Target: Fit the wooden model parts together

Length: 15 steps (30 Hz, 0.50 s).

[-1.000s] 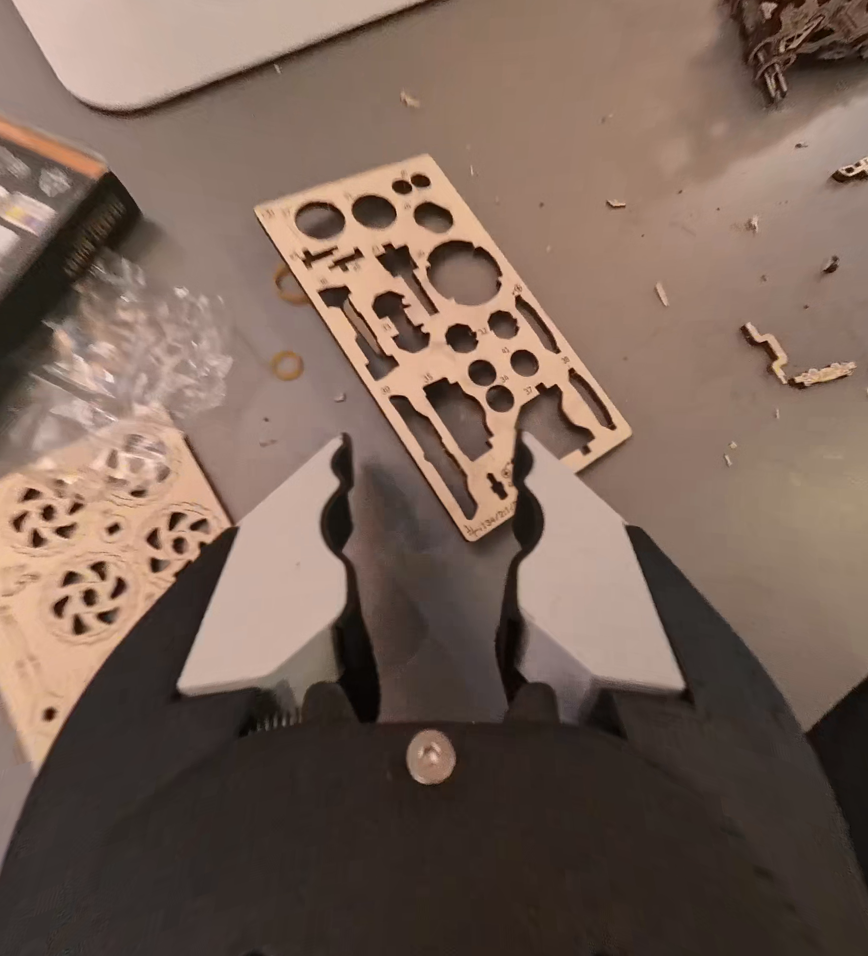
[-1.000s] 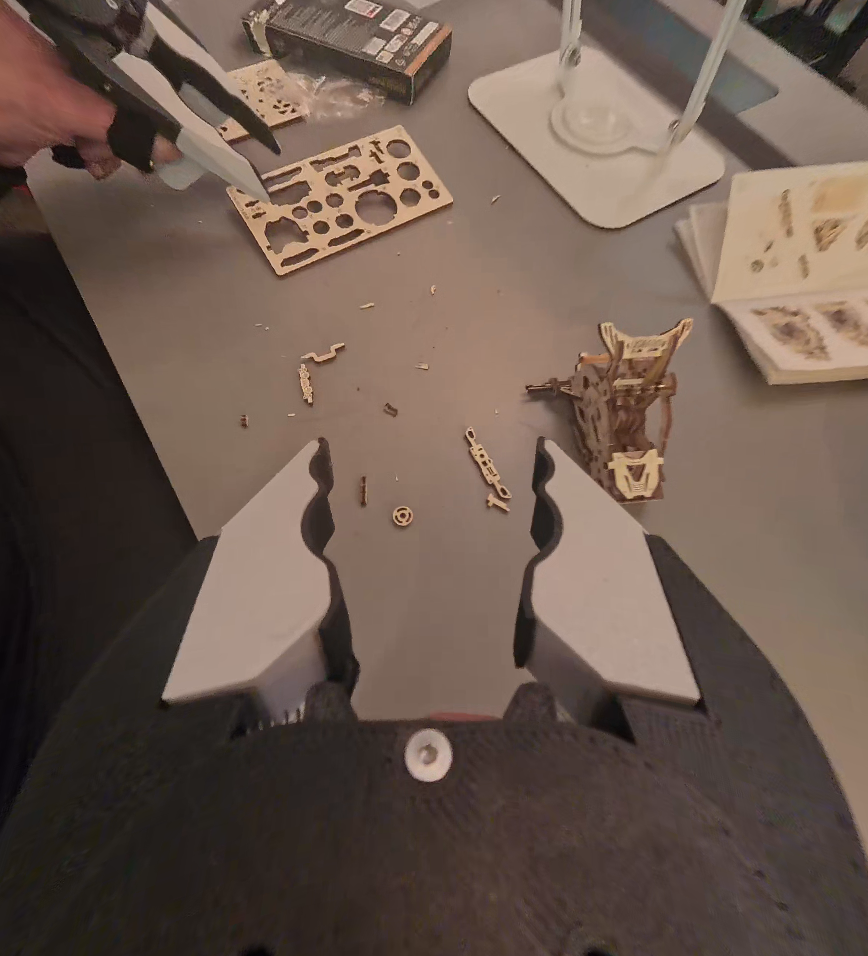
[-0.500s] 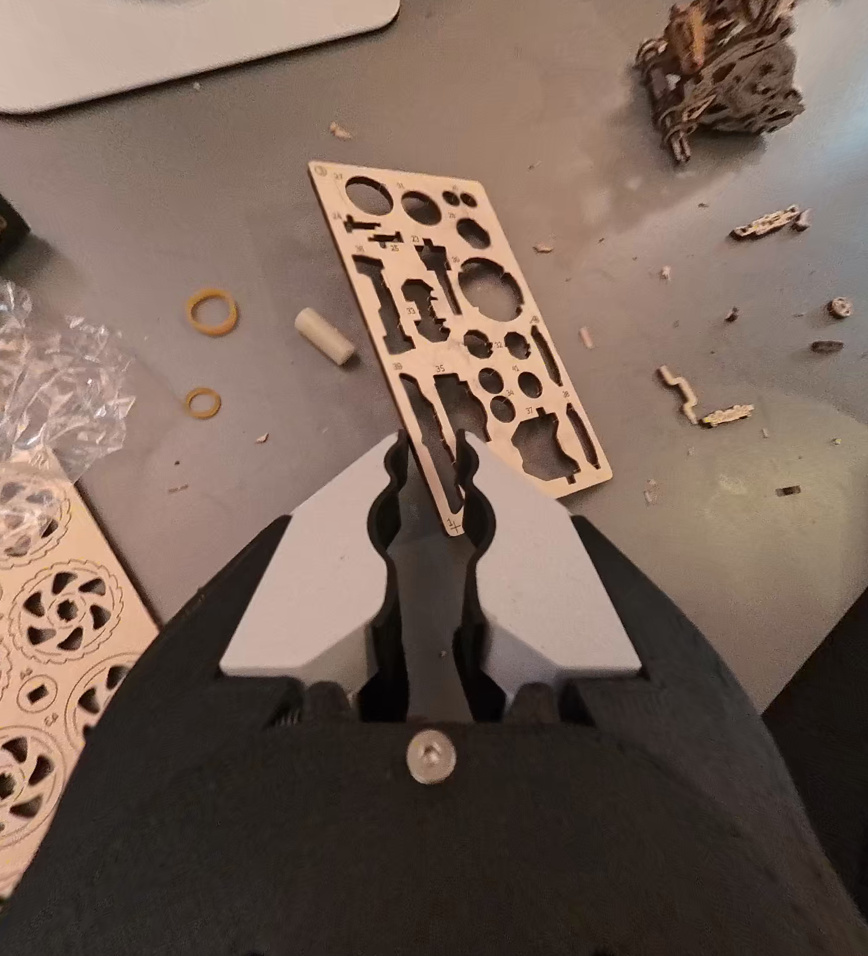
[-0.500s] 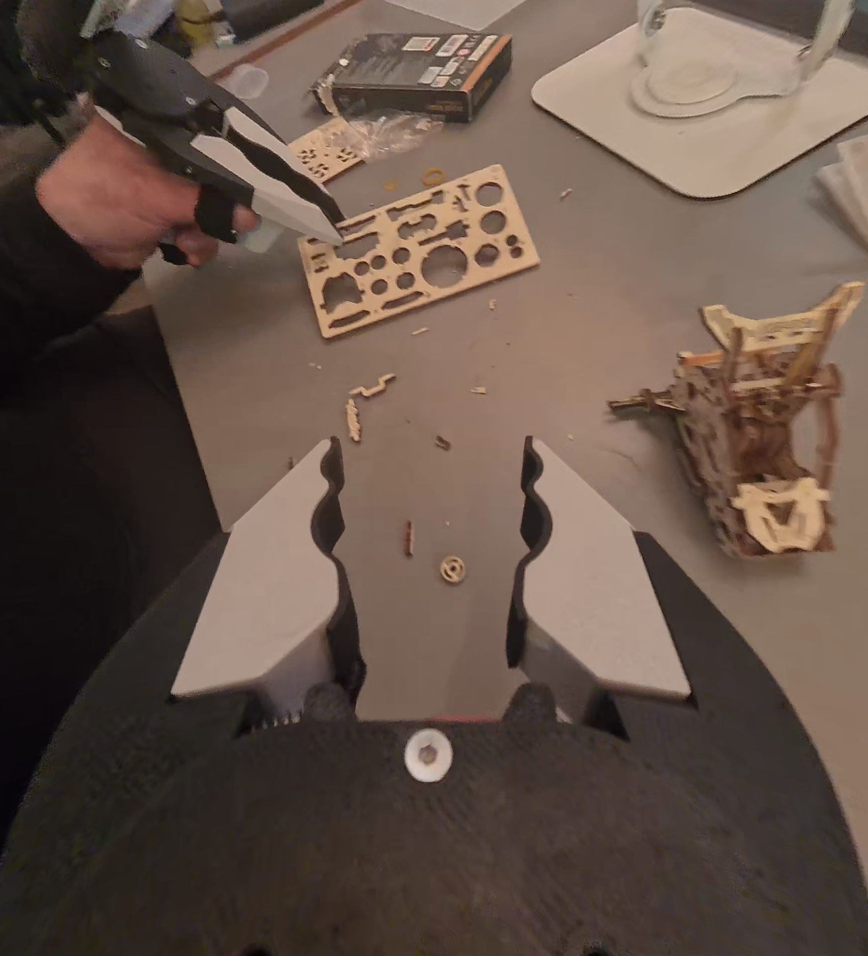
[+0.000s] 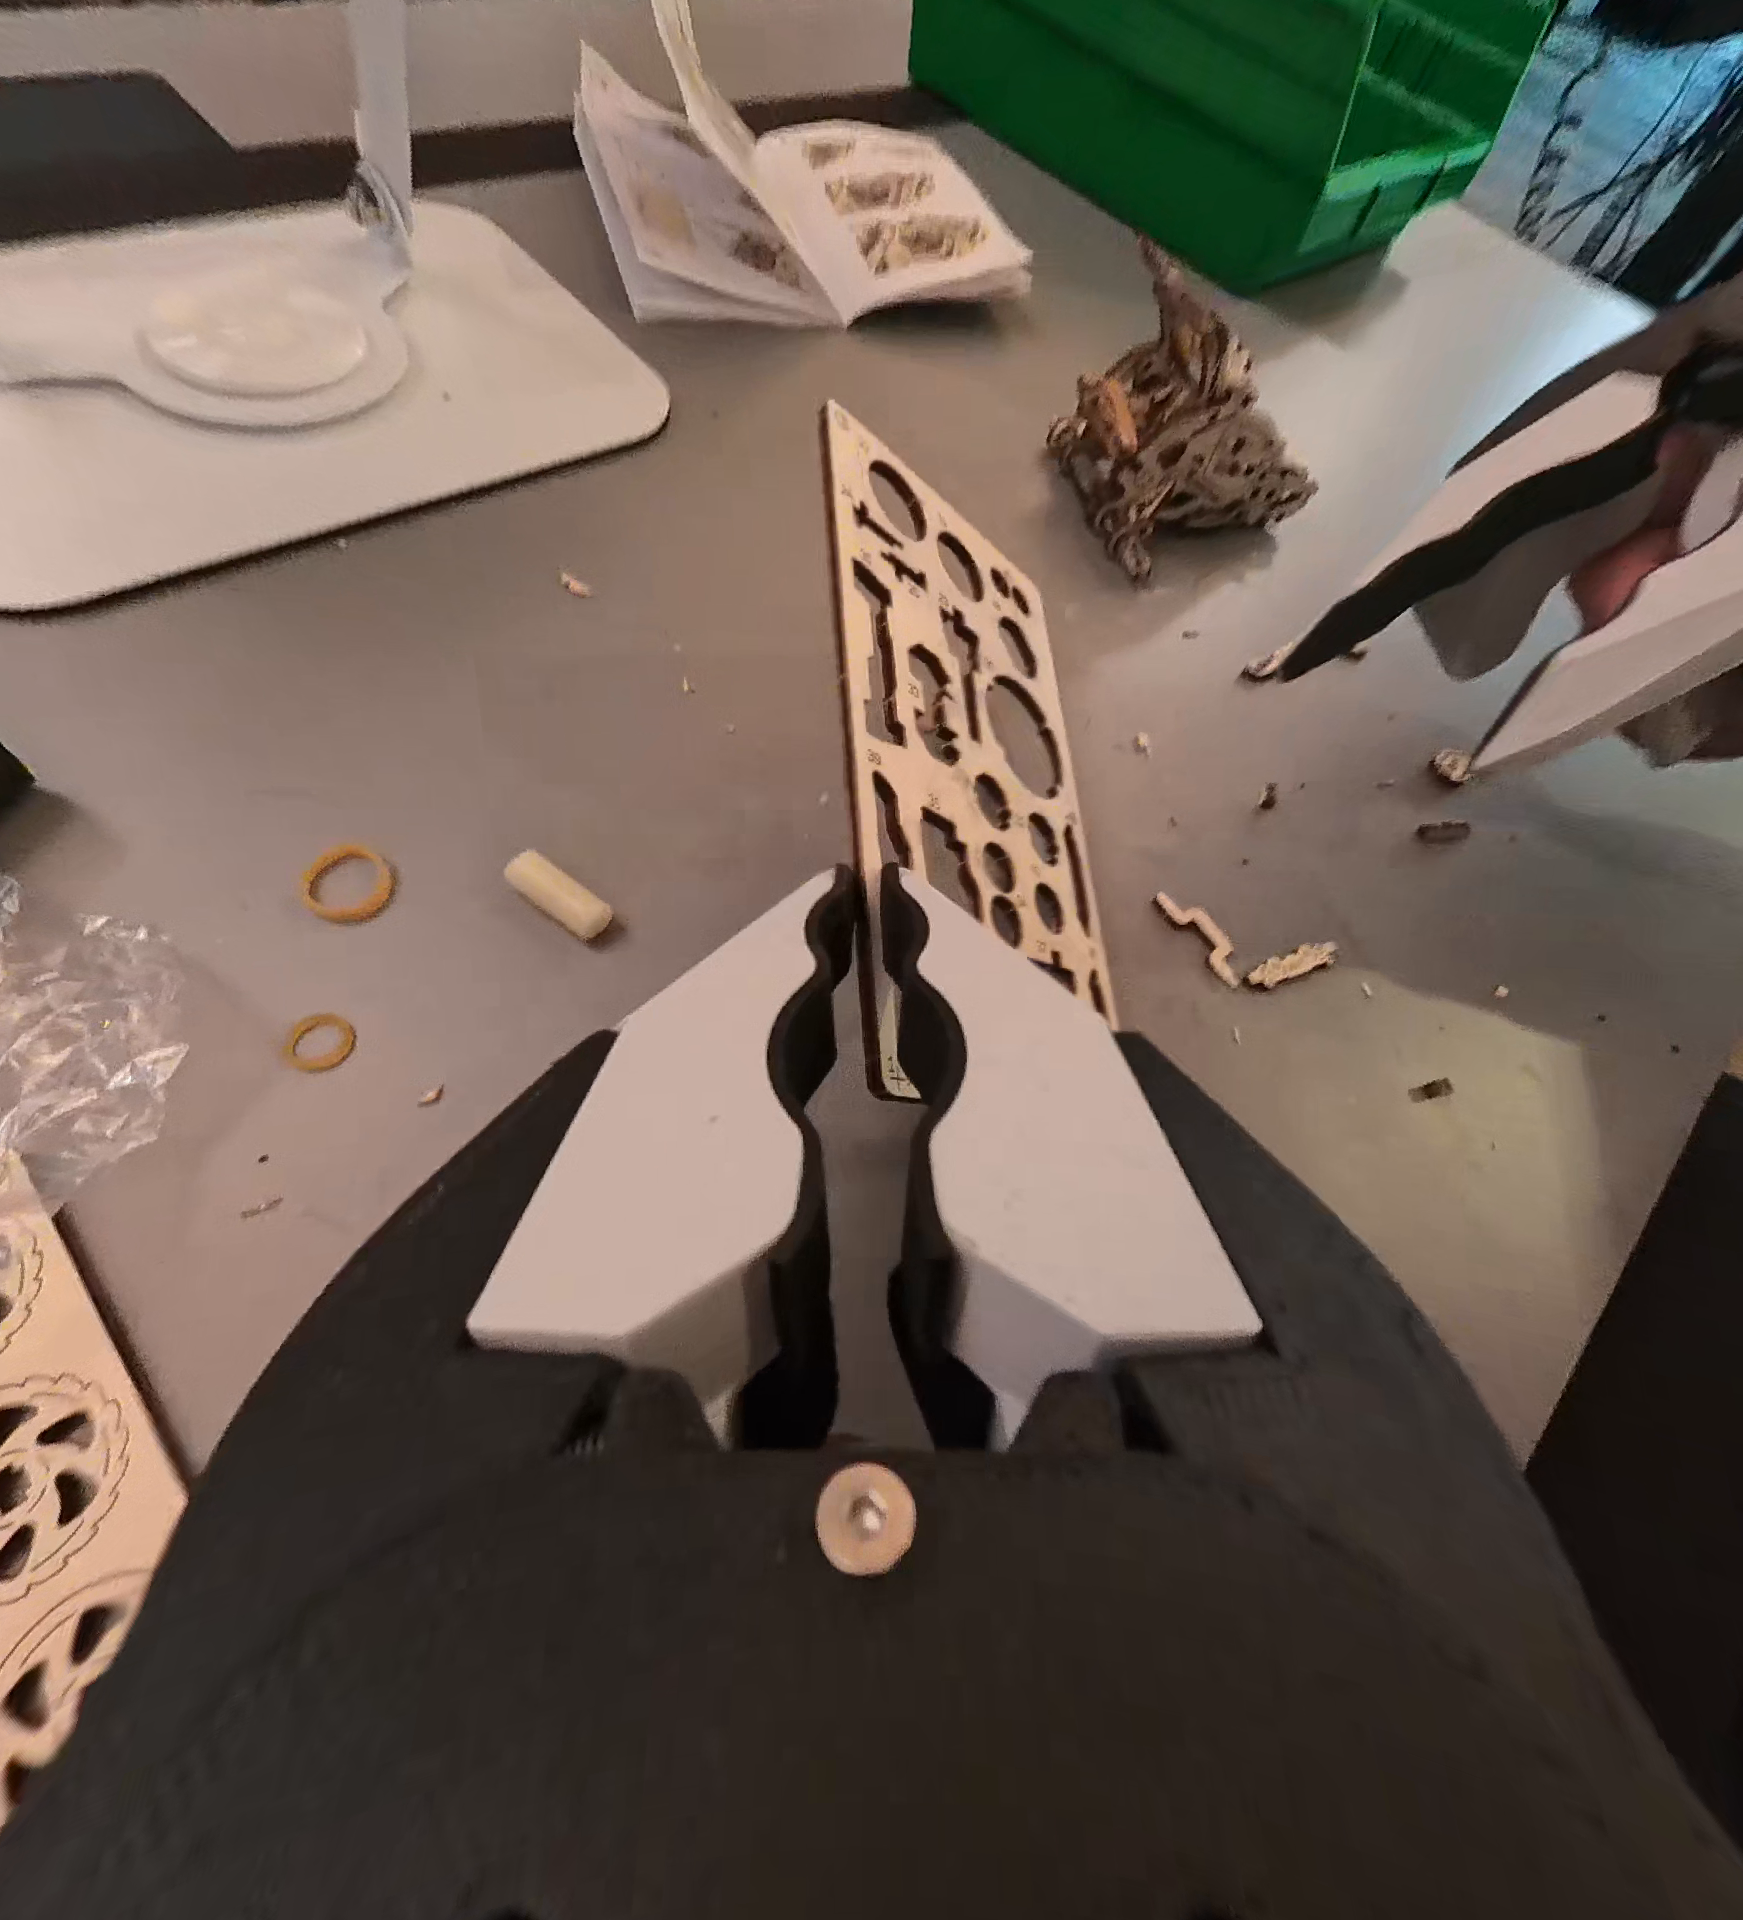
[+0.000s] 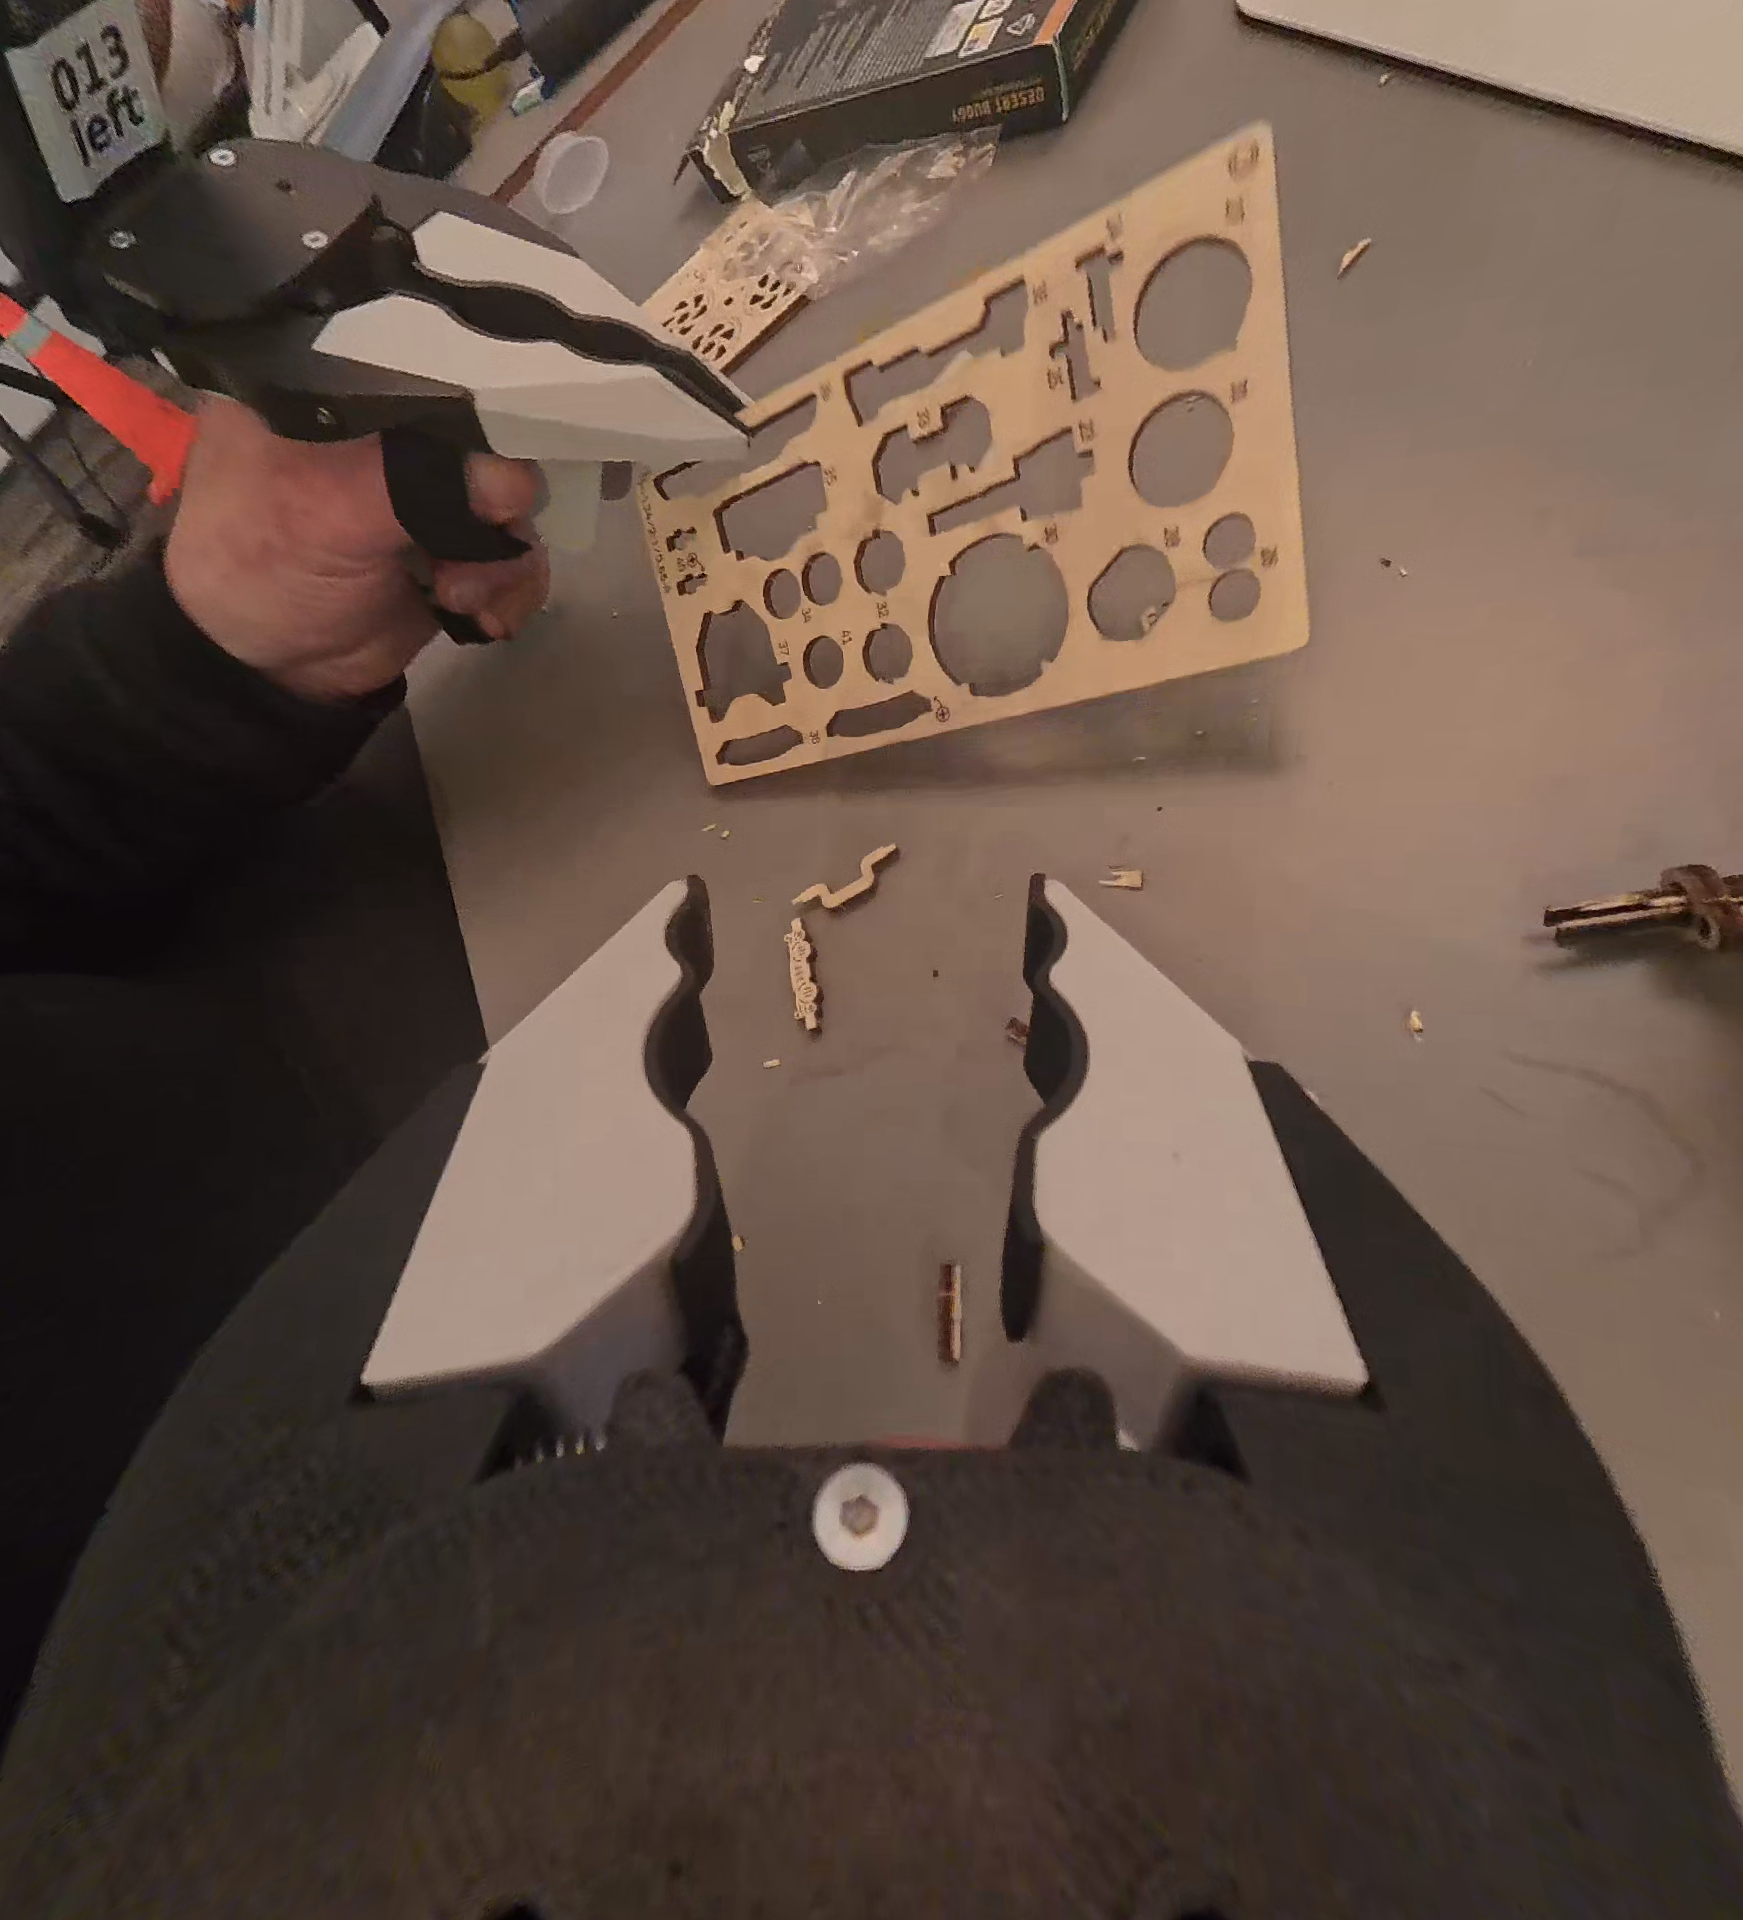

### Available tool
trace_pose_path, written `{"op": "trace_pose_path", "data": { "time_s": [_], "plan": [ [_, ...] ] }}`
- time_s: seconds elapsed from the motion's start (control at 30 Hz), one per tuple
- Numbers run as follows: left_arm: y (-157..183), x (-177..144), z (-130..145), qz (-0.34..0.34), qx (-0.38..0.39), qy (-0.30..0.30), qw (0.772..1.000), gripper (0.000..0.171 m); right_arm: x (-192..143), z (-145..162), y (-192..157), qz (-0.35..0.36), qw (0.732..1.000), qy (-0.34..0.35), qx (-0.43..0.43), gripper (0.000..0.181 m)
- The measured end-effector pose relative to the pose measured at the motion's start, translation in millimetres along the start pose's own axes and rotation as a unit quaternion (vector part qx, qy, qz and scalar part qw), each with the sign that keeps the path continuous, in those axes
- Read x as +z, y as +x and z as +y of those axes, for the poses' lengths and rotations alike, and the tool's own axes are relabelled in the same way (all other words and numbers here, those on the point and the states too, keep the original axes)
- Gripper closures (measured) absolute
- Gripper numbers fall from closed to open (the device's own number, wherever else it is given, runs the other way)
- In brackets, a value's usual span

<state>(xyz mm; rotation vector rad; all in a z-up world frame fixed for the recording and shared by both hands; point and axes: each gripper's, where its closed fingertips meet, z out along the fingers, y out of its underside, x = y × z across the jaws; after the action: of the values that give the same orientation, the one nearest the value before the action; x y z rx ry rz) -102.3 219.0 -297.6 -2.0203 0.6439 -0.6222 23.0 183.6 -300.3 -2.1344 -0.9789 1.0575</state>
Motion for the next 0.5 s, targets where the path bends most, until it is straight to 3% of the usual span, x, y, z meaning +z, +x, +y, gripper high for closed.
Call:
{"op": "trace_pose_path", "data": {
  "time_s": [0.07,0.17,0.37,0.43,0.5],
  "plan": [
    [2.6,-1.3,-8.4,0.012,-0.015,0.027,0.999,0.17,1.2,-2.5,-0.2,-0.012,1.0,0.01,0.023,0.123],
    [7.6,-2.7,-19.5,0.035,-0.035,0.063,0.997,0.17,1.1,-12.3,-0.5,-0.041,0.996,0.047,0.066,0.147],
    [27.6,-4.1,-44.2,0.087,-0.071,0.125,0.986,0.169,4.3,-26.9,7.4,-0.059,0.988,0.081,0.118,0.138],
    [36.0,-2.4,-49.0,0.102,-0.077,0.135,0.983,0.169,5.3,-34.4,-2.1,-0.099,0.982,0.096,0.13,0.138],
    [43.7,0.9,-50.6,0.111,-0.073,0.136,0.982,0.17,6.0,-38.2,-7.0,-0.118,0.979,0.106,0.13,0.154]
  ]
}}
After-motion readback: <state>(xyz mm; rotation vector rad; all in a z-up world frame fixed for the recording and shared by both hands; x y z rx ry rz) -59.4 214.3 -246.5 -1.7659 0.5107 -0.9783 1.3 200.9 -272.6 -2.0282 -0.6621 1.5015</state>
